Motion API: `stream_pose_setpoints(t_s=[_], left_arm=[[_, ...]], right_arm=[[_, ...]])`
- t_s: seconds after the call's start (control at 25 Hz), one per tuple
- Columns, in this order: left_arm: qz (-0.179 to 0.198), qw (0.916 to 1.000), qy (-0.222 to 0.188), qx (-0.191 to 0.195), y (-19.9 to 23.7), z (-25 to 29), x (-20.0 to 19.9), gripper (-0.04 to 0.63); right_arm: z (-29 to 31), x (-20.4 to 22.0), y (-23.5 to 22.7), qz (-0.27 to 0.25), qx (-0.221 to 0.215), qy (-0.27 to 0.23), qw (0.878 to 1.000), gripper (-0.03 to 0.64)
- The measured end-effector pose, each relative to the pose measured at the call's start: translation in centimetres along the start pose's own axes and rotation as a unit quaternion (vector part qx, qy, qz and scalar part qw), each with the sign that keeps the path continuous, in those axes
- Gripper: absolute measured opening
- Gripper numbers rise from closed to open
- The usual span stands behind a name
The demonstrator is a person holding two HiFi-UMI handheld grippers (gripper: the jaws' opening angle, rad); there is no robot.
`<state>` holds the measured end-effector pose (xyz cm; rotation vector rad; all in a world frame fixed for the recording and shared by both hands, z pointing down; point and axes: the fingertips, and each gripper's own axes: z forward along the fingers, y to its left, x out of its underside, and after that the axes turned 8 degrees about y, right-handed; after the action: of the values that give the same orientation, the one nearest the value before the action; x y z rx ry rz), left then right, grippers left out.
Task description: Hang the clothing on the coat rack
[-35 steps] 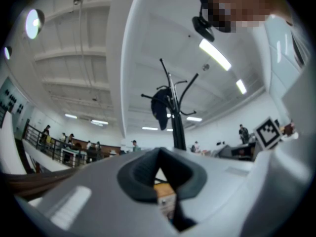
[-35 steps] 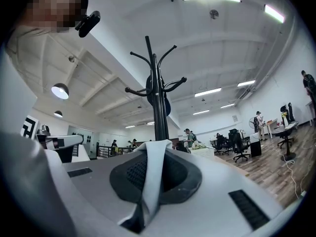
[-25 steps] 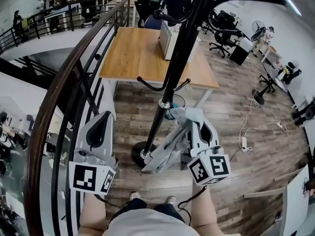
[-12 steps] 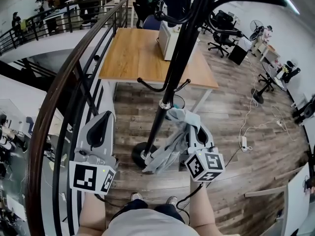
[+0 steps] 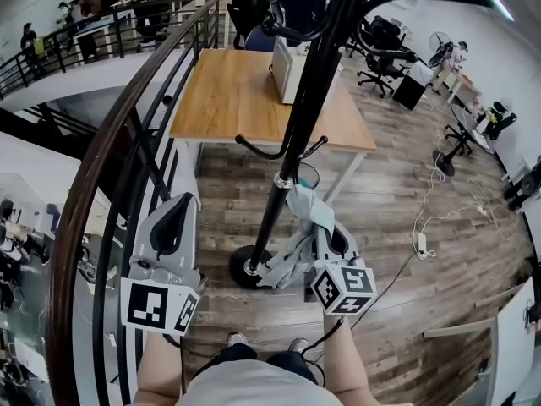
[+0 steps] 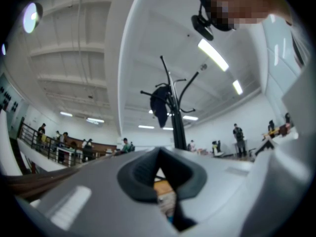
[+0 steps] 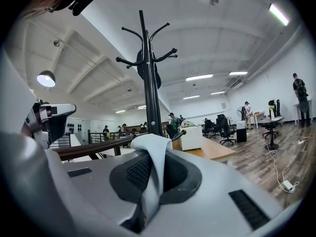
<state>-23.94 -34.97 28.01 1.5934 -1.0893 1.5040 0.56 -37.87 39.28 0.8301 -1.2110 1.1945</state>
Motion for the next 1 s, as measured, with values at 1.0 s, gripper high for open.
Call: stream_pose_setpoints(t_s=[1.0], left_arm=[[0.004, 0.9999, 0.013, 0.002, 0.7, -0.3, 0.9, 0.009]], right_arm=[[3.8, 6.8, 1.4, -0.034, 0.003, 0.089, 0.995, 0.014]])
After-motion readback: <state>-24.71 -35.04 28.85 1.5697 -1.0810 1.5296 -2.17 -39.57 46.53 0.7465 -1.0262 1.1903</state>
